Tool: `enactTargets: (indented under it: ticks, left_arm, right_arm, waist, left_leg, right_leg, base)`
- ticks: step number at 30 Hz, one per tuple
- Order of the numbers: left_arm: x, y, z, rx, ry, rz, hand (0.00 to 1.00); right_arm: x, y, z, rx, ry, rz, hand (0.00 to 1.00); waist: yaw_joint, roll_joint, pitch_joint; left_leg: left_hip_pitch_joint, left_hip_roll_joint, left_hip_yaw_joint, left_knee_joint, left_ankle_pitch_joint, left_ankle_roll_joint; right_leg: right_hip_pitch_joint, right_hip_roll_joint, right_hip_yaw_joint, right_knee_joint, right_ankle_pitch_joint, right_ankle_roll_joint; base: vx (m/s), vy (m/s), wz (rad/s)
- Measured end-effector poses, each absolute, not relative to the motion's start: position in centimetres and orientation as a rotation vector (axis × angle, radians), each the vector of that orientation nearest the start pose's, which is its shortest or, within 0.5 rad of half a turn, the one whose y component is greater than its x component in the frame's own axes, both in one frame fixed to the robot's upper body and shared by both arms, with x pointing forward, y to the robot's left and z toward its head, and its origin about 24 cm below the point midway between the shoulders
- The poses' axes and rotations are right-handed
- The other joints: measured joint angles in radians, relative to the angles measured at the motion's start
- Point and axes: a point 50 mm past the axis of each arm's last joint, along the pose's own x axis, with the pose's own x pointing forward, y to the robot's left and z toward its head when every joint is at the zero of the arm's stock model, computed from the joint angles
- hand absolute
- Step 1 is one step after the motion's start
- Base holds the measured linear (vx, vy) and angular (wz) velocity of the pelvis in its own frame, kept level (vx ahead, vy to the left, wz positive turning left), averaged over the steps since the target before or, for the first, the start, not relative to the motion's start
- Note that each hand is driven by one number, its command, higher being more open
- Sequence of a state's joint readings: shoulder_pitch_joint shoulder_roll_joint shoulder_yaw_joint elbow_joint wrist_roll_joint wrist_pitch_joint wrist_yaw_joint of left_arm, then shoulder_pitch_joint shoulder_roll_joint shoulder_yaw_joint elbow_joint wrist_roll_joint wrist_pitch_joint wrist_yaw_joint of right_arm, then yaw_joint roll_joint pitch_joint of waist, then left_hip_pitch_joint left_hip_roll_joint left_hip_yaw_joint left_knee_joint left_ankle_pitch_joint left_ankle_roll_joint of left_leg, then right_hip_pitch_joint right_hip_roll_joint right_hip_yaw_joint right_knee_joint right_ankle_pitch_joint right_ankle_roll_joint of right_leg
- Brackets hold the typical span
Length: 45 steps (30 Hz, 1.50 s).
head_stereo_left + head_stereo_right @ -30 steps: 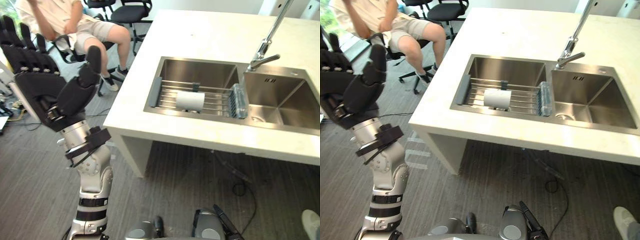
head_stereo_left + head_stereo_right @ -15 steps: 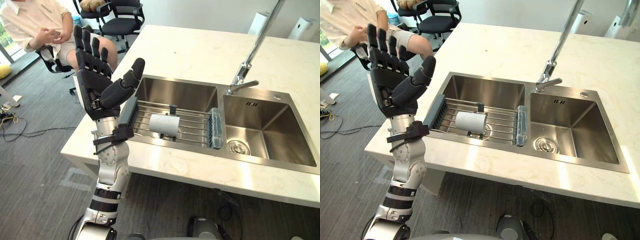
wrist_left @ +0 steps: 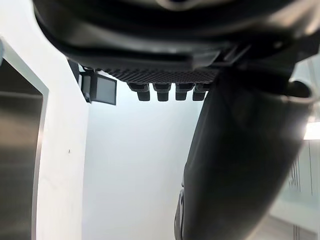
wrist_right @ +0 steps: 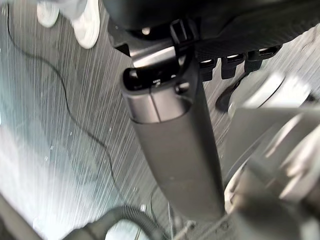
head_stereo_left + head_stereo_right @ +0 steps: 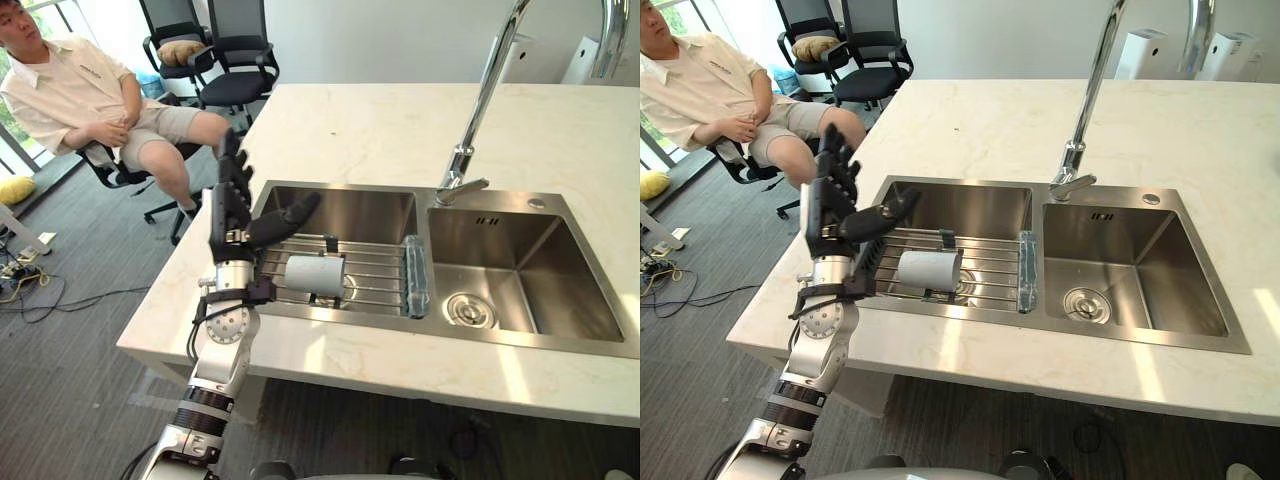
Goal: Walk over to the sink, pick up the cup, carry it to the dishwasher, place the cup inside the dishwasher, then close the dishwasher door
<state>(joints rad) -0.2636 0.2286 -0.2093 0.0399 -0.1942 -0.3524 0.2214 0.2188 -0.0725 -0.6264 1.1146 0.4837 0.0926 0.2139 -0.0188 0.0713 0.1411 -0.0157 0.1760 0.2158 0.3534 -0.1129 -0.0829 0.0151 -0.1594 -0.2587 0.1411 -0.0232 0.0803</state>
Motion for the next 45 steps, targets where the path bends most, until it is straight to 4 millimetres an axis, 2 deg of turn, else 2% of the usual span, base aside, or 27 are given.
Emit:
enactTargets:
  ticks: [1, 4, 6, 9, 13, 17, 20, 21, 26, 31, 35, 45]
  left_arm:
    - [28.5, 13.3, 13.1, -0.012, -0.534, -0.069, 1.00]
    - [28.8, 13.3, 13.8, 0.027, -0.554, -0.069, 1.00]
    - [28.8, 13.6, 13.8, 0.051, -0.555, -0.064, 1.00]
    - [29.0, 14.0, 14.5, 0.103, -0.583, -0.042, 1.00]
    - [29.4, 13.5, 15.2, 0.177, -0.585, -0.080, 1.00]
    - [29.3, 12.0, 14.1, 0.374, -0.525, -0.265, 1.00]
    - [29.1, 11.5, 12.9, 0.530, -0.457, -0.407, 1.00]
    - [29.0, 11.8, 12.5, 0.617, -0.435, -0.463, 1.00]
    - [28.9, 13.7, 12.1, 0.815, -0.366, -0.572, 1.00]
    - [28.9, 16.0, 12.5, 1.010, -0.342, -0.587, 1.00]
    - [28.8, 17.0, 13.0, 1.076, -0.348, -0.590, 1.00]
    - [29.0, 17.6, 14.0, 1.125, -0.371, -0.585, 1.00]
  right_arm:
    - [1.2, -23.0, -16.8, 0.823, 1.033, -0.772, 1.00]
    - [2.4, -22.7, -16.8, 0.832, 1.005, -0.760, 1.00]
    - [2.1, -22.9, -16.8, 0.856, 0.994, -0.788, 1.00]
    - [1.0, -22.6, -17.0, 0.887, 1.018, -0.833, 1.00]
    - [0.6, -22.7, -17.0, 0.918, 1.002, -0.877, 1.00]
    - [0.0, -23.3, -16.9, 0.899, 1.000, -0.910, 1.00]
    - [-0.3, -23.4, -16.8, 0.894, 1.002, -0.915, 1.00]
    - [-0.3, -23.5, -16.8, 0.892, 1.002, -0.916, 1.00]
    - [0.1, -24.4, -16.6, 0.883, 0.973, -0.889, 1.00]
    - [1.1, -25.0, -16.3, 0.860, 0.949, -0.839, 1.00]
    - [1.5, -24.8, -16.3, 0.843, 0.964, -0.802, 1.00]
    - [1.0, -24.1, -16.6, 0.843, 1.003, -0.825, 1.00]
  waist:
    - [-0.001, -0.004, -0.004]
    - [-0.012, 0.014, -0.008]
    - [-0.016, 0.014, -0.005]
    - [-0.022, 0.032, 0.003]
    - [-0.029, 0.040, 0.002]
    - [-0.031, 0.053, -0.007]
    - [-0.032, 0.052, -0.006]
    - [-0.034, 0.052, -0.006]
    - [-0.035, 0.052, -0.006]
    - [-0.028, 0.050, -0.005]
    - [-0.027, 0.046, -0.003]
    - [-0.028, 0.036, -0.002]
  left_leg:
    - [0.025, -0.018, 0.005, -0.053, 0.004, -0.003]
    - [0.054, -0.041, 0.033, -0.191, 0.010, 0.006]
    - [0.066, -0.059, 0.037, -0.230, 0.029, 0.013]
    - [0.093, -0.077, 0.037, -0.284, 0.063, 0.017]
    - [0.102, -0.080, 0.035, -0.321, 0.095, 0.018]
    - [0.104, -0.078, 0.032, -0.352, 0.099, 0.016]
    - [0.103, -0.083, 0.032, -0.352, 0.096, 0.020]
    - [0.099, -0.086, 0.032, -0.352, 0.096, 0.020]
    - [0.094, -0.087, 0.026, -0.352, 0.095, 0.020]
    - [0.094, -0.088, 0.022, -0.351, 0.092, 0.020]
    - [0.094, -0.088, 0.019, -0.348, 0.091, 0.020]
    - [0.085, -0.088, 0.021, -0.345, 0.086, 0.019]
  right_leg:
    - [-0.002, -0.001, 0.015, -0.021, 0.010, 0.014]
    - [-0.035, -0.008, 0.019, -0.039, 0.037, 0.027]
    - [-0.035, -0.018, 0.017, -0.049, 0.052, 0.033]
    - [-0.028, -0.028, 0.013, -0.056, 0.055, 0.037]
    - [-0.016, -0.022, 0.003, -0.098, 0.067, 0.027]
    - [-0.002, -0.008, -0.002, -0.162, 0.103, 0.030]
    - [0.019, -0.008, -0.005, -0.204, 0.132, 0.032]
    - [0.026, -0.008, -0.005, -0.221, 0.147, 0.027]
    - [0.027, -0.008, -0.012, -0.225, 0.154, 0.031]
    - [0.029, -0.008, -0.015, -0.225, 0.155, 0.033]
    - [0.031, -0.009, -0.017, -0.225, 0.154, 0.033]
    - [0.016, -0.008, -0.013, -0.225, 0.154, 0.034]
  base:
    - [0.06, 0.089, -0.28]
    - [0.04, 0.091, -0.08]
    - [0.02, 0.055, 0.02]
    - [0.01, 0.021, 0.04]
    - [-0.04, -0.023, 0.03]
    - [-0.04, -0.012, -0.01]
    - [-0.02, 0.008, 0.00]
    - [0.00, 0.000, 0.00]
    - [0.00, -0.008, 0.03]
    - [0.00, -0.002, 0.01]
    - [-0.02, -0.007, 0.01]
    - [-0.02, -0.007, -0.01]
